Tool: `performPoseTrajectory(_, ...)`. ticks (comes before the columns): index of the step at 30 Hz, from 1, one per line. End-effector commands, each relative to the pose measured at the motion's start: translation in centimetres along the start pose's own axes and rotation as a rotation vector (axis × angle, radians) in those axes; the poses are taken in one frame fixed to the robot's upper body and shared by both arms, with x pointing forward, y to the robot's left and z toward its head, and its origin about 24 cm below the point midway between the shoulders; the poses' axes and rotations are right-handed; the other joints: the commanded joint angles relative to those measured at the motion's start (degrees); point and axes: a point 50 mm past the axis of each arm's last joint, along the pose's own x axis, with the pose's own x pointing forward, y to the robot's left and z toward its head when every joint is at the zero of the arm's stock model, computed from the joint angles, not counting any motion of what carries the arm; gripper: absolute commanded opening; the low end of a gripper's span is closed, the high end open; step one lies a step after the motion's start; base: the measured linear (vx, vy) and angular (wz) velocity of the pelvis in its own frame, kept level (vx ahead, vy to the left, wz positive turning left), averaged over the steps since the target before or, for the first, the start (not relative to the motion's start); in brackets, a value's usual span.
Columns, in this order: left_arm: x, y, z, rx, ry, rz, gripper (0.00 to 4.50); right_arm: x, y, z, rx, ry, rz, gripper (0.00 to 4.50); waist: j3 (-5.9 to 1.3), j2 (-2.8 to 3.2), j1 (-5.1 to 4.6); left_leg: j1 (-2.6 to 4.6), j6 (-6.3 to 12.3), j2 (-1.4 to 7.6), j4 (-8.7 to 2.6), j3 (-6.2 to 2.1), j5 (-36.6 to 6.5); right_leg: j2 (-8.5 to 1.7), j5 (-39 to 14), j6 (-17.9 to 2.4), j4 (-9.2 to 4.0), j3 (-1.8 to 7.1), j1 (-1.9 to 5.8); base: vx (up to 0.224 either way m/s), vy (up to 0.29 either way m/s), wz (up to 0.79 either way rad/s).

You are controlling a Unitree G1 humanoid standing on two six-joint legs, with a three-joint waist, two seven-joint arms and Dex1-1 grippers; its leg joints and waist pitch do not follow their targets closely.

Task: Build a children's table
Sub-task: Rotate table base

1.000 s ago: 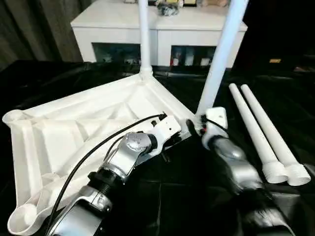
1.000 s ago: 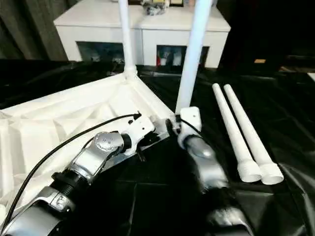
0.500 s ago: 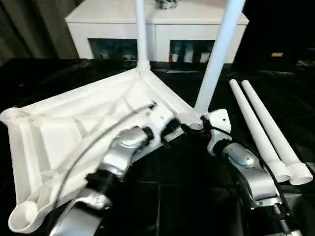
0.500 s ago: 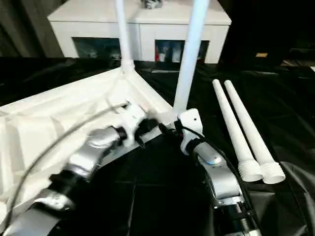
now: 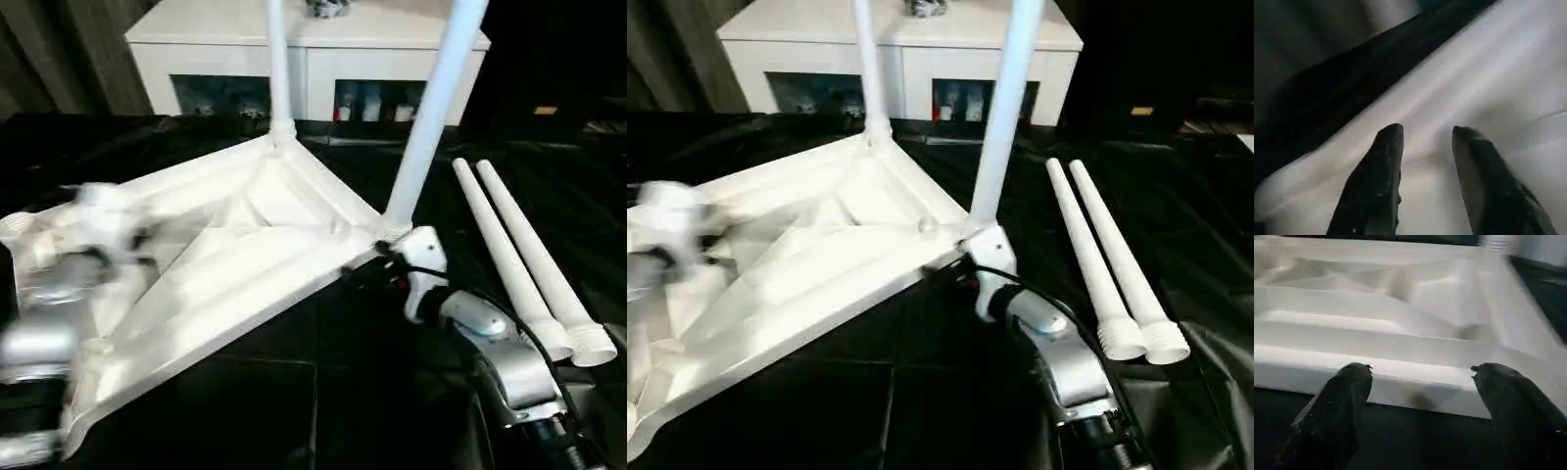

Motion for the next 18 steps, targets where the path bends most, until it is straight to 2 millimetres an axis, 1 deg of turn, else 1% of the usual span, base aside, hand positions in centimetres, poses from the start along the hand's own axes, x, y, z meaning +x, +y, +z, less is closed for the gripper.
performPoseTrajectory(1, -0.9, 2.4, -1.1, 0.028, 0.062, 0.129, 2.19, 0.2, -0.3, -0.1, -0.014, 0.023, -0.003, 3.86, -3.21, 0.56, 0.44, 1.0, 0.76, 3.31, -4.61, -1.98, -10.08, -3.6, -3.44, -12.02, -3.3, 2.52, 2.24, 0.0, 0.0, 0.0)
performPoseTrajectory(2, -1.2, 2.9, -1.3, 0.036, 0.075, 0.152, 2.23, 0.2, -0.5, -0.2, -0.014, 0.031, -0.015, 3.86, -3.17, 0.37, 0.45, 1.07, 0.69, 3.32, -4.59, -1.88, -9.76, -3.57, -2.89, -12.35, -3.33, 2.52, 2.15, 0.0, 0.0, 0.0)
performPoseTrajectory(3, -1.9, 4.0, -1.8, 0.061, 0.115, 0.2, 2.28, 0.3, -0.9, -0.6, -0.012, 0.053, -0.051, 3.86, -3.13, 0.51, 0.46, 1.11, 0.4, 3.33, -4.62, -1.84, -9.78, -3.48, -2.19, -12.93, -3.22, 2.46, 1.99, 0.0, 0.0, 0.0)
performPoseTrajectory(4, -2.5, 4.9, -2.2, 0.084, 0.149, 0.244, 2.47, 0.3, -1.2, -0.8, -0.008, 0.067, -0.081, 3.86, -3.02, 0.31, 0.52, 1.15, -0.01, 3.3, -4.71, -1.8, -10.57, -3.46, -2.86, -12.99, -3.27, 2.47, 1.94, 0.0, 0.0, 0.0)
performPoseTrajectory(5, -2.6, 4.9, -2.3, 0.085, 0.153, 0.248, 2.47, 0.3, -1.2, -0.8, -0.007, 0.067, -0.083, 3.86, -3.02, 0.43, 0.7, 1.34, -0.51, 3.3, -4.75, -1.76, -11.59, -3.45, -3.52, -12.94, -3.37, 2.54, 1.82, 0.0, 0.0, 0.0)
performPoseTrajectory(6, -3.1, 5.6, -2.9, 0.09, 0.194, 0.286, 2.56, 0.3, -1.4, -1.0, 0.005, 0.075, -0.106, 3.86, -3.0, 0.36, 0.86, 1.48, -0.72, 3.32, -4.73, -1.71, -12.0, -3.49, -3.69, -12.92, -3.41, 2.59, 1.75, 0.0, 0.0, 0.0)
performPoseTrajectory(7, -3.1, 5.6, -2.9, 0.09, 0.194, 0.286, 2.61, 0.3, -1.4, -1.0, 0.005, 0.075, -0.106, 3.86, -2.95, 0.36, 0.92, 1.45, -0.9, 3.33, -4.8, -1.72, -12.29, -3.5, -3.85, -12.9, -3.42, 2.63, 1.72, 0.0, 0.0, 0.0)
performPoseTrajectory(8, -3.4, 6.0, -3.3, 0.103, 0.217, 0.305, 2.64, 0.3, -1.5, -1.0, 0.009, 0.077, -0.116, 3.86, -2.97, 0.39, 1.2, 1.62, -1.21, 3.32, -4.86, -1.76, -13.01, -3.48, -4.23, -12.69, -3.51, 2.62, 1.66, 0.0, 0.0, 0.0)
performPoseTrajectory(9, -4.0, 6.5, -4.6, 0.139, 0.29, 0.317, 2.64, 0.3, -1.7, -1.2, 0.016, 0.084, -0.134, 3.86, -2.9, 0.27, 1.46, 1.64, -1.45, 3.33, -4.88, -1.78, -13.64, -3.48, -4.33, -12.47, -3.5, 2.65, 1.56, 0.0, 0.0, 0.0)
performPoseTrajectory(10, -4.0, 6.5, -4.6, 0.139, 0.29, 0.317, 2.64, 0.3, -1.7, -1.2, 0.016, 0.084, -0.134, 3.86, -2.86, 0.13, 1.38, 1.36, -1.41, 3.28, -4.95, -1.87, -13.77, -3.51, -4.38, -12.21, -3.44, 2.67, 1.74, 0.0, 0.0, 0.0)
performPoseTrajectory(11, -4.2, 6.6, -5.2, 0.158, 0.325, 0.314, 2.64, 0.3, -1.8, -1.3, 0.018, 0.089, -0.138, 3.86, -2.85, 0.2, 1.39, 1.27, -1.56, 3.27, -5.12, -2.04, -14.54, -3.57, -5.58, -11.64, -3.48, 2.66, 1.86, 0.0, 0.0, 0.0)
performPoseTrajectory(12, -4.5, 6.6, -5.9, 0.171, 0.359, 0.309, 2.64, 0.3, -1.9, -1.3, 0.017, 0.091, -0.141, 3.86, -2.8, 0.22, 1.33, 1.43, -1.75, 3.24, -5.11, -2.04, -15.55, -3.63, -6.88, -11.35, -3.67, 2.72, 1.69, 0.0, 0.0, 0.0)
performPoseTrajectory(13, -4.5, 6.6, -5.9, 0.171, 0.359, 0.309, 2.64, 0.3, -1.9, -1.3, 0.017, 0.091, -0.141, 3.86, -2.83, 0.24, 1.34, 1.52, -1.89, 3.27, -5.12, -2.01, -15.76, -3.62, -7.04, -11.32, -3.73, 2.75, 1.63, 0.0, 0.0, 0.0)
performPoseTrajectory(14, -4.7, 5.6, -6.7, 0.128, 0.404, 0.236, 2.64, 0.1, -2.3, -1.4, 0.017, 0.096, -0.166, 3.86, -2.87, 0.35, 1.36, 1.56, -2.13, 3.29, -5.12, -2.04, -15.71, -3.63, -6.74, -11.4, -3.67, 2.78, 1.62, 0.0, 0.0, 0.0)
performPoseTrajectory(16, -4.6, 3.8, -6.9, 0.076, 0.42, 0.119, 2.64, 0.0, -2.8, -1.5, 0.026, 0.1, -0.2, 3.86, -2.81, 0.26, 1.43, 1.57, -2.57, 3.38, -5.2, -1.99, -15.46, -3.75, -6.55, -12.04, -3.69, 2.84, 1.58, 0.0, 0.0, 0.0)
performPoseTrajectory(18, -4.6, 3.4, -6.9, 0.064, 0.421, 0.094, 2.64, 0.0, -2.9, -1.5, 0.028, 0.101, -0.209, 3.86, -2.87, 0.32, 1.62, 1.65, -2.56, 3.25, -5.02, -1.86, -14.96, -3.64, -5.45, -12.42, -3.66, 2.84, 1.51, 0.0, 0.0, 0.0)
